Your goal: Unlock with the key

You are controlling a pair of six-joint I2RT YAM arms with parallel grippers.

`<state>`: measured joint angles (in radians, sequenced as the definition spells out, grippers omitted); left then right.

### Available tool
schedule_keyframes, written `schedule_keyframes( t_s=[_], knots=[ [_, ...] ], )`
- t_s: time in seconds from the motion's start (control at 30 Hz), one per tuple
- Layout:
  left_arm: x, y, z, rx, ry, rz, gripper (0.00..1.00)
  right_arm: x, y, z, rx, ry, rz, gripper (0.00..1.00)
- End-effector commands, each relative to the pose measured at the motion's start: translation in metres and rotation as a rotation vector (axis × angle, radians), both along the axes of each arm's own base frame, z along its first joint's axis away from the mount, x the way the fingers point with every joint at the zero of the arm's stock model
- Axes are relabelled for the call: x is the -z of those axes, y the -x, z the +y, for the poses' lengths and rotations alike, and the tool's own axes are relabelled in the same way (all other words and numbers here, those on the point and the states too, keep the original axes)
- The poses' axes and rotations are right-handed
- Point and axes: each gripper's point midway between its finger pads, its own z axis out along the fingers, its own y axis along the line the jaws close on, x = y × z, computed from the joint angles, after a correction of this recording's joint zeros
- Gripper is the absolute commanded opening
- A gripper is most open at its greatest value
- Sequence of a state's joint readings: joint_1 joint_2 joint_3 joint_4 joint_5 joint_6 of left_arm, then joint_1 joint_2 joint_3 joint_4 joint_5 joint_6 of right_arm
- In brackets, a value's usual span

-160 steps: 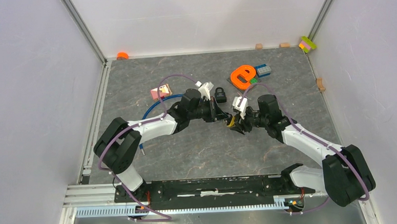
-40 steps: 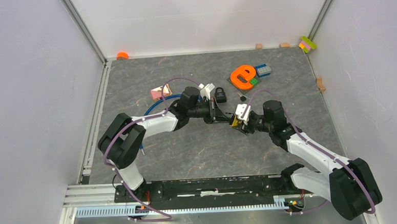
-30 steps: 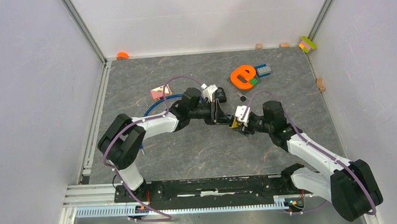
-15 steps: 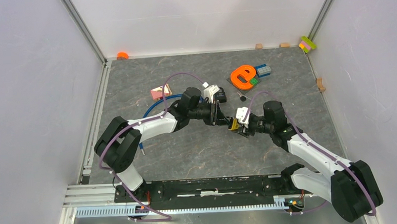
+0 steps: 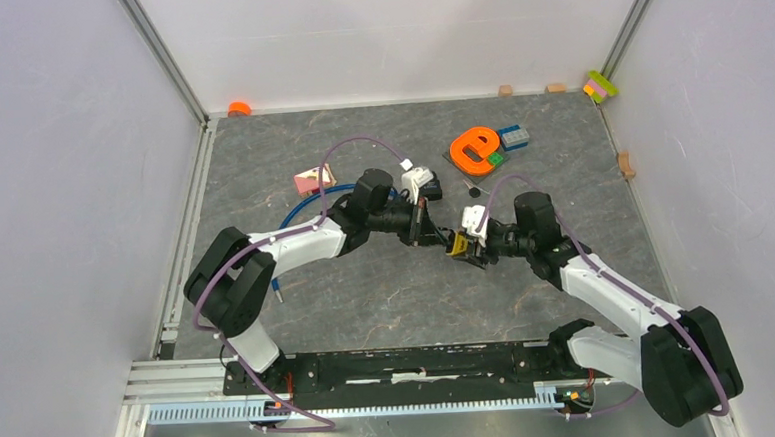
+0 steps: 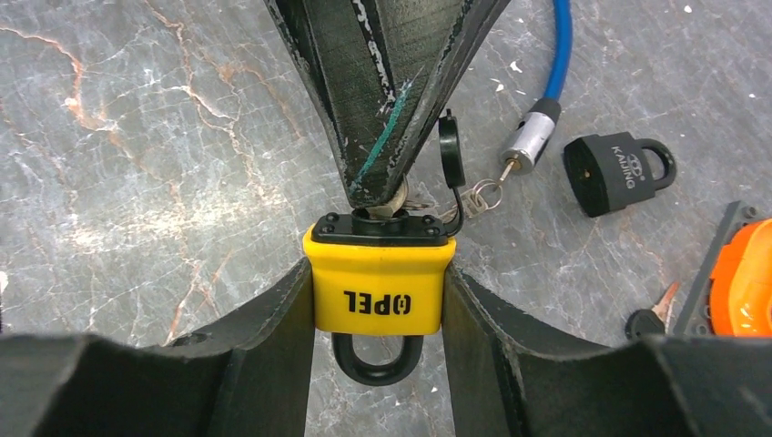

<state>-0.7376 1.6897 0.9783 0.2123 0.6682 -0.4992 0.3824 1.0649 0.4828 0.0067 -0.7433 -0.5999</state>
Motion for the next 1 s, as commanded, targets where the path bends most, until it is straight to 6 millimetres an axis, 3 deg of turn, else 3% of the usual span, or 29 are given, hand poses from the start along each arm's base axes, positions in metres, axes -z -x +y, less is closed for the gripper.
schedule_keyframes(
  t_s=[0.0,0.23,0.33,0.43,0.6,0.8,0.97],
  knots=[
    [-0.025,0.011,-0.012,0.18,0.078,-0.281,0.02,-0.04,0.004,0.022,-0.131,-0.106,-0.039,0.0],
    [-0.008,0.051,-0.005,0.458,0.087,-0.697,0.02,-0.03,0.025,0.029,-0.244,-0.126,0.078,0.0],
    [-0.004,0.057,-0.002,0.501,0.077,-0.804,0.02,-0.027,0.028,0.03,-0.256,-0.128,0.101,0.0],
    [-0.006,0.055,-0.002,0.487,0.067,-0.799,0.05,-0.025,0.023,0.028,-0.23,-0.112,0.083,0.0],
    [-0.013,0.042,0.003,0.402,0.035,-0.742,0.36,-0.028,0.007,0.02,-0.139,-0.078,0.007,0.0],
    [-0.048,0.019,0.026,0.256,0.059,-0.531,0.63,-0.03,-0.018,0.005,-0.009,-0.007,-0.123,0.0],
    [-0.059,-0.004,0.037,0.104,0.044,-0.319,0.83,-0.036,-0.023,0.005,0.019,0.029,-0.216,0.0]
  ],
)
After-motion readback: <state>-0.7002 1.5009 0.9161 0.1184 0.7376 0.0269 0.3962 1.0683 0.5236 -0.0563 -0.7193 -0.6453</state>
